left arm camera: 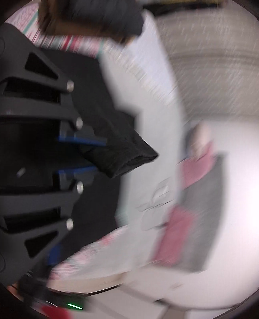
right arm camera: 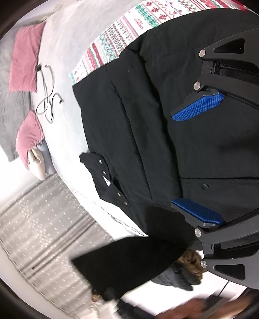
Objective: Fold large clothes
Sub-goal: 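Fold the sleeve across the coat body with the left tool and release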
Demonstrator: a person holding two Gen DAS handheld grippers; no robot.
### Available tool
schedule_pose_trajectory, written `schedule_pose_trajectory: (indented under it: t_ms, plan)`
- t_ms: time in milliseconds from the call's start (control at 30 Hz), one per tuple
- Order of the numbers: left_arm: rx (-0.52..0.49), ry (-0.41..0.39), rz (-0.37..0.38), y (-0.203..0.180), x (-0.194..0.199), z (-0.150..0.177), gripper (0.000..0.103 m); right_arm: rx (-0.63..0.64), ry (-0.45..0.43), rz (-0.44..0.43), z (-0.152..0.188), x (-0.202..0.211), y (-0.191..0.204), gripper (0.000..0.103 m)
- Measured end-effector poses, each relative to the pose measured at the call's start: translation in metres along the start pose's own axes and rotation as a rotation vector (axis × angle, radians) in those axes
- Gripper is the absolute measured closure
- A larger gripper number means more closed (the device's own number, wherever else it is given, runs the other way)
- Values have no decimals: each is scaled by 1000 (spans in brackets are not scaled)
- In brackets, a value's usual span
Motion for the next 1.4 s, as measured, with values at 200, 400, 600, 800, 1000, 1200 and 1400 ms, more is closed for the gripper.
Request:
schedule_pose_trajectory:
  t_ms: [200,400,600,800,1000,1200,1400]
  plan:
    - [-149,177,-21,-36,-63,54,73,-111,36,-15,-4,-4,-38,22]
    - [-58,157,-68,19,-27,47,55,-110,39,-33,-8,-4,-47,22]
    - [101,169,-267,121,24,79,38,-50,80,-154,-20,-32,-18,22]
    - [247,189,-245,188,15,105,37,23,100,-156,-34,-79,20,24]
    - [223,173,-269,193,-30,85,44,56,126,-50,-41,-117,28,48]
    - [208,225,-301,192,-79,73,44,82,168,-31,-34,-126,31,91]
    - [171,248,-300,190,-94,84,44,112,169,12,-32,-115,35,94]
Point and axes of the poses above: each gripper's, at about its wrist camera, not at the fingertips, and x roughly against the way its jaws point, y to its left, z to its underside, the point moved 5 cm from there along -x, roughly the way its jaws point, and after that the axes turned 12 degrees about y, right-handed, at the moved point
